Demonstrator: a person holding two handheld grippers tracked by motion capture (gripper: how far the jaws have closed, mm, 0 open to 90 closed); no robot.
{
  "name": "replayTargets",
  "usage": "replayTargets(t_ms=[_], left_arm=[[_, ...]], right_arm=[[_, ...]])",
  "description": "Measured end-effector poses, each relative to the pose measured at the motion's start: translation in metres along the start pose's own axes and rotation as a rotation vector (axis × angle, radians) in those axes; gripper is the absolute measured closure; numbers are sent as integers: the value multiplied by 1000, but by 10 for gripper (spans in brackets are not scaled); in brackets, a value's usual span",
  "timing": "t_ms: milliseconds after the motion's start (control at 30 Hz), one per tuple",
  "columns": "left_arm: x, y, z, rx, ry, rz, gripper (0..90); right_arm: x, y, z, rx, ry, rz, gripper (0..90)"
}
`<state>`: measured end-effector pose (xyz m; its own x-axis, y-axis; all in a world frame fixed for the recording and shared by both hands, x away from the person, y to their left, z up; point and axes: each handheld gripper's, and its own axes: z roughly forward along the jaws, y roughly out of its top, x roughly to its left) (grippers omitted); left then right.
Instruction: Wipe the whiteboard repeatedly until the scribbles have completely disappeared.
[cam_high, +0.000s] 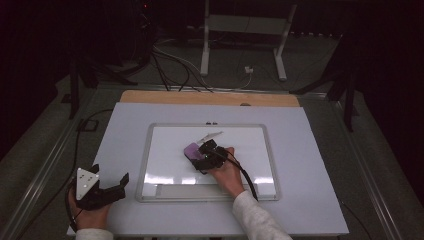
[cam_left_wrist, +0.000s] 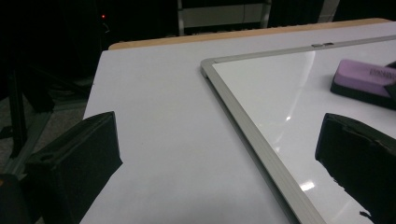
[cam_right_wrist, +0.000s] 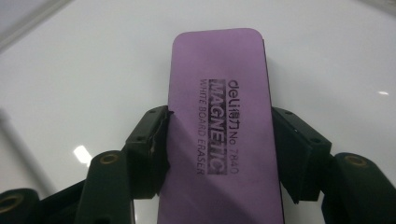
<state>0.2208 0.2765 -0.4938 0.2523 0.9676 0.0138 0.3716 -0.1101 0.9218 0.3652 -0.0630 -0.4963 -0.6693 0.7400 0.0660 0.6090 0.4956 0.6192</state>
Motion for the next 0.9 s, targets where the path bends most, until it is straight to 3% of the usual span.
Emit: replayTargets(t_ms=[67,133,200,267,400,500,533,600,900], left_arm=[[1,0,0,-1,-1,-1,7],[1,-1,0,0,-1,-3,7],[1,-1,1,3,-2,1,7],[0,0,2,5,-4,4,7],[-2,1,1,2,-5,9,7],[-1,0,0,-2,-3,2,7],[0,0,0,-1,-2,-1,7],[1,0,-1,-3,-1,-2,7],[-1,0,0,0,-3,5,7]], right_arm=[[-14,0,-1,-1,-57,39,412],[-32,-1,-4,-1,-94,117,411],[-38,-4,-6,-1,-89,161,412],[-29,-4,-6,2,-82,126,411],[1,-1,1,0,36,37,411],[11,2,3,3,29,-4,411],[8,2,3,3,31,11,411],[-4,0,0,1,-10,44,410],[-83,-24,-28,3,-174,274,410]])
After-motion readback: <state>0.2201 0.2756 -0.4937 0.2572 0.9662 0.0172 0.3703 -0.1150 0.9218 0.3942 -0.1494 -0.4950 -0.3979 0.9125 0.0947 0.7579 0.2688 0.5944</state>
